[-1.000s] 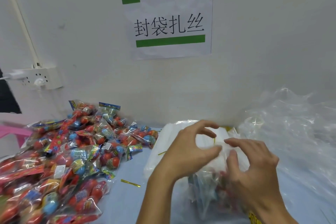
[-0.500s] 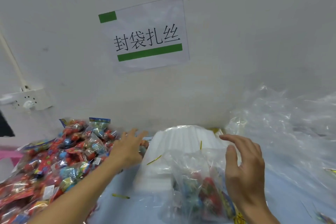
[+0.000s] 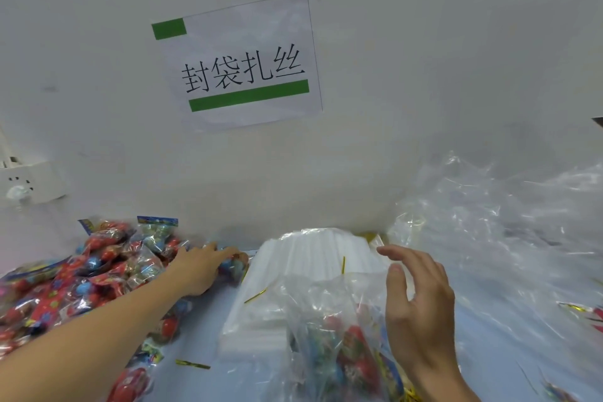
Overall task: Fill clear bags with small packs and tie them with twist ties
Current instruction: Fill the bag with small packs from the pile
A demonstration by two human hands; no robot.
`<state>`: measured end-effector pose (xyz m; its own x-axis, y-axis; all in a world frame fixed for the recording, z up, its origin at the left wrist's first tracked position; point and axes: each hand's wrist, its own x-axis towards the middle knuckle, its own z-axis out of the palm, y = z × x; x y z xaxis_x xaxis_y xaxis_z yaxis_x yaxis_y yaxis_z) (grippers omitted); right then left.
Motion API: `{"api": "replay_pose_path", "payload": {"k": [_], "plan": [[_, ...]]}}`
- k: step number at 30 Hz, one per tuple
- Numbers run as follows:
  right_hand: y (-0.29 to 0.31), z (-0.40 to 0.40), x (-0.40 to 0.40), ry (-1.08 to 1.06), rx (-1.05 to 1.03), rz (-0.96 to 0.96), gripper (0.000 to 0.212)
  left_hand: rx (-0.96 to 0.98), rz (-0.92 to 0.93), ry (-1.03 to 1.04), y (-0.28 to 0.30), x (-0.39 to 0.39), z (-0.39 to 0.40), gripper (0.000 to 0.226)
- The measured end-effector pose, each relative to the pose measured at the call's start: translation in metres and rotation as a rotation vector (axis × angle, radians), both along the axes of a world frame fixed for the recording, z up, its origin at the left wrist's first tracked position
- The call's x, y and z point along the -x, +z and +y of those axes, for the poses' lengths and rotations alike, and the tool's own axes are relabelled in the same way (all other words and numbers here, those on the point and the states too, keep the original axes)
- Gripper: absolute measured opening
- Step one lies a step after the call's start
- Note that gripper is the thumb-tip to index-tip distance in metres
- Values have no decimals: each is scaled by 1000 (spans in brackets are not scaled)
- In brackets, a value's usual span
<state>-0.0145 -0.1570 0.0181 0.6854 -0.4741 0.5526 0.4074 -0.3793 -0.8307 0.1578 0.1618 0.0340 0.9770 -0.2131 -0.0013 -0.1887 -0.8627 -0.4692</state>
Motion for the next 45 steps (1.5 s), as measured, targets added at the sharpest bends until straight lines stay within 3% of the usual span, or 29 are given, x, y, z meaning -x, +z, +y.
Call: {"api": "replay_pose_path", "payload": {"k": [3, 6, 11, 13, 15, 18, 23, 28, 32, 40, 45], "plan": [[0, 0, 0, 7, -4, 7, 26, 273, -60, -38, 9, -4, -3, 51], [1, 0, 1, 16, 0, 19, 26, 729, -151, -52, 20, -3, -12, 45], [1, 0, 1, 50, -15, 38, 27, 1541, -364, 112, 44, 15, -40, 40], [1, 2, 1, 63, -18, 36, 27, 1861, -313, 181, 50, 31, -54, 36], [1, 3, 1, 72, -18, 31, 27, 2146, -144, 167, 51, 55, -70, 30], [0, 2, 1, 73, -9, 43, 28, 2398, 5, 104, 42, 88, -90, 33], [-2, 1, 1, 66, 0, 59, 29, 2777, -51, 70, 26, 126, -121, 45], [-1, 2, 1, 85, -21, 87, 30, 2989, -30, 22, 16, 144, -132, 39], [8, 4, 7, 78, -36, 117, 32, 3008, -39, 37, 22, 141, -138, 33], [67, 26, 20, -112, 523, 37, 33, 3082, 92, -114, 38, 137, -132, 36], [91, 58, 2, 77, 529, 154, 32, 3023, 95, -215, 44, 138, -129, 34]]}}
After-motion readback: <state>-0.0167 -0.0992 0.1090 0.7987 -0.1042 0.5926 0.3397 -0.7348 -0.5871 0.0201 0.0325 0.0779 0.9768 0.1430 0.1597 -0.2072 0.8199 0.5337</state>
